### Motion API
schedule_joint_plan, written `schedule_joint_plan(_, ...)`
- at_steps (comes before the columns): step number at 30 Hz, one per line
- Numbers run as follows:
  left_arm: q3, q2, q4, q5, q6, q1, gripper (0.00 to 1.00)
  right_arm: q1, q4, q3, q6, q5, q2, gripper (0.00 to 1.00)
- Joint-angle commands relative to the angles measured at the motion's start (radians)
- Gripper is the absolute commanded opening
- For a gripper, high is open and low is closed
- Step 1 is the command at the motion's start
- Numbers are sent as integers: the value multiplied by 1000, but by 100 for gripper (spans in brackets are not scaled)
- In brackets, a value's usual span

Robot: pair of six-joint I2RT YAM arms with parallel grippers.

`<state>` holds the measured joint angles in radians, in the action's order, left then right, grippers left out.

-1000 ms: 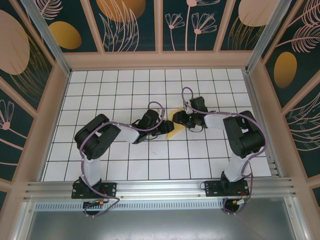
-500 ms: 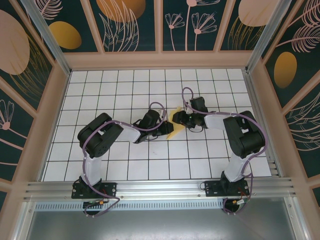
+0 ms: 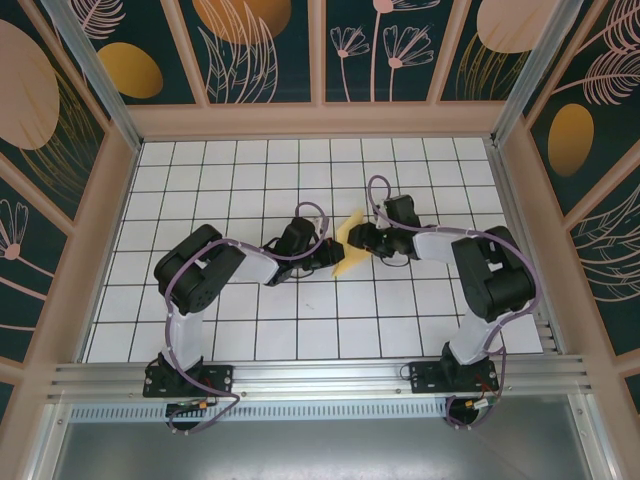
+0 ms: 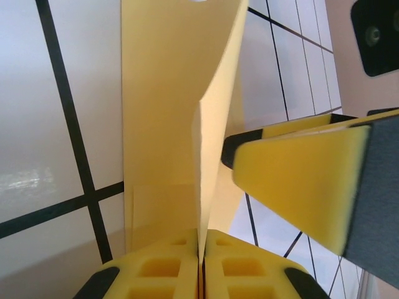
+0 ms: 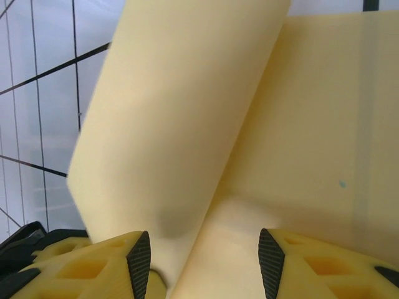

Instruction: Fold a paper plane with a square sheet of paper (pick it up from the middle)

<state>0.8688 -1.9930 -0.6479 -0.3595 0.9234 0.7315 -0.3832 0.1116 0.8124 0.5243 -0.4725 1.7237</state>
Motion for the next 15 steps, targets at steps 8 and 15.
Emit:
schedule_joint_plan(8,-7,-33,-47,-38,22,-5,8,2,-36,38,-55,-35,3,52)
schedule_joint_plan(15,6,-47,-42,-64,18,-4,8,-1,-58,71,-79,-37,43,54)
